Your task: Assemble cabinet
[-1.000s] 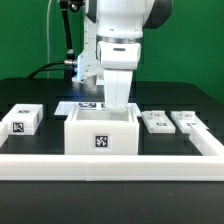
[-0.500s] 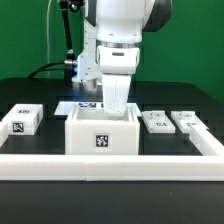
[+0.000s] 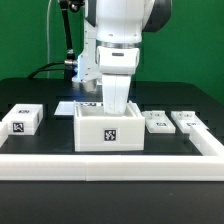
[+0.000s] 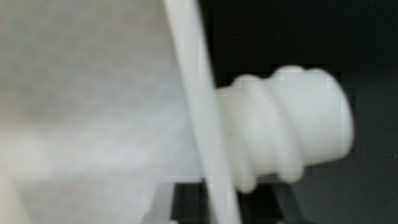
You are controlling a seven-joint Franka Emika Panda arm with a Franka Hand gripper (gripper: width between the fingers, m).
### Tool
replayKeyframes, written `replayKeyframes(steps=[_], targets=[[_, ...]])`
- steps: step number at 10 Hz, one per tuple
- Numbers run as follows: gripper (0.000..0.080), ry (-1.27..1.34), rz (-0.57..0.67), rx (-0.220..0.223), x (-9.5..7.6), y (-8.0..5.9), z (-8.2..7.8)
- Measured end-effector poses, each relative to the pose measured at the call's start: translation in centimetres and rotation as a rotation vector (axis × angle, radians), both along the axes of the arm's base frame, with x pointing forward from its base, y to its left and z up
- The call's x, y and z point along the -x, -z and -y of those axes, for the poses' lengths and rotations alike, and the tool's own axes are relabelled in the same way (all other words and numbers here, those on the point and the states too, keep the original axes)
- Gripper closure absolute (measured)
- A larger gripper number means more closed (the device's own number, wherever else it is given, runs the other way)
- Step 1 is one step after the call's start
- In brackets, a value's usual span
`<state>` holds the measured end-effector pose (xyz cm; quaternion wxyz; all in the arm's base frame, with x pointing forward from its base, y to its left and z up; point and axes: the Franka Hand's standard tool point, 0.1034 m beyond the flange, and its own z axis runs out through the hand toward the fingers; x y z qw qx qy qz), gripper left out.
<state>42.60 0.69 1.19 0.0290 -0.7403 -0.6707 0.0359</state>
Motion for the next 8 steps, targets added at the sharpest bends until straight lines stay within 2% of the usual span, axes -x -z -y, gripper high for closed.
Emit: replayKeyframes(steps=[1,6,8], targets=[[0.0757,0.001,0.006,0.0,-0.15,-0.06,0.04],[0.0757,0.001,0.007,0.0,-0.16,-0.06,0.04],[0.0757,-0.018,0.014,-0.003,-1.12,0.0,0.09]])
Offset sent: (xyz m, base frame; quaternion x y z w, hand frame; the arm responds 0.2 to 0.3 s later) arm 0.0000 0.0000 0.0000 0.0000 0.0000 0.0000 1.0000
